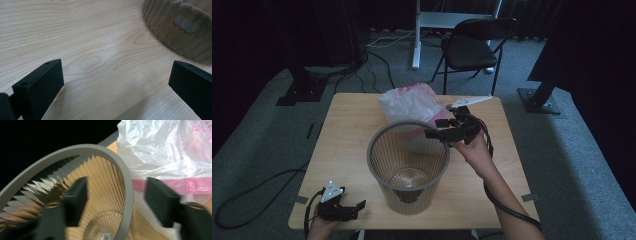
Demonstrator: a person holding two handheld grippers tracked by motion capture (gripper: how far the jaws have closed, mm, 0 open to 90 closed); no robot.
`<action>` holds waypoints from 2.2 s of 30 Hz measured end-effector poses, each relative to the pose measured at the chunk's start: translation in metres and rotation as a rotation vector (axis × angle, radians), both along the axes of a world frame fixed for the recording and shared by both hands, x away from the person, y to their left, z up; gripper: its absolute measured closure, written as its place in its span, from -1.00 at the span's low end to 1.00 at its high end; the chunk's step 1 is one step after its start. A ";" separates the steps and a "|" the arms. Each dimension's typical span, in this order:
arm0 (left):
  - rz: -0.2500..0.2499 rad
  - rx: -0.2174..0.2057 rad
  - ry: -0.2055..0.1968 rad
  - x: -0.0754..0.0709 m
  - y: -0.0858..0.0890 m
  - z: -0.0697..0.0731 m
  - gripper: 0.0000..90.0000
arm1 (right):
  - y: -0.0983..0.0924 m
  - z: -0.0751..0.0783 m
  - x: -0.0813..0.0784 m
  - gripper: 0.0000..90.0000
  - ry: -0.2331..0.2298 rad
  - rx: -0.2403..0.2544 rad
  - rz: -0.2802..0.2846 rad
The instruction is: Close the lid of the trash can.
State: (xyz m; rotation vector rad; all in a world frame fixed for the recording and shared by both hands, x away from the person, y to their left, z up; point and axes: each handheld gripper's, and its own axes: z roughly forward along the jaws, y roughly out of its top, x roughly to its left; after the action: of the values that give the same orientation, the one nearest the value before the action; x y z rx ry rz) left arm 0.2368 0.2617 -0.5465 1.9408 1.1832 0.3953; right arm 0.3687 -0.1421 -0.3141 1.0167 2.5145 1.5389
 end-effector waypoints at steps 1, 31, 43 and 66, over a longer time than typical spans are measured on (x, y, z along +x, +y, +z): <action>0.000 0.000 0.000 0.000 0.000 0.000 -1.00 | -0.001 0.000 -0.001 -0.58 -0.004 0.008 0.005; 0.003 0.001 0.000 0.000 0.000 0.000 -1.00 | -0.047 -0.022 -0.031 -0.70 -0.070 0.082 -0.044; 0.003 0.001 0.001 0.000 -0.001 0.000 -1.00 | -0.069 -0.028 -0.042 -0.70 -0.086 0.131 -0.087; 0.004 0.001 0.001 0.000 -0.001 0.000 -1.00 | -0.109 -0.064 -0.056 -0.70 -0.059 0.141 -0.194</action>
State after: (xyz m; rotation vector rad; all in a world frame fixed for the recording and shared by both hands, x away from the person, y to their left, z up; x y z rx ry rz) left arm 0.2368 0.2611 -0.5467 1.9400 1.1881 0.3967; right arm 0.3129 -0.2511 -0.3781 1.1739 2.2203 1.6791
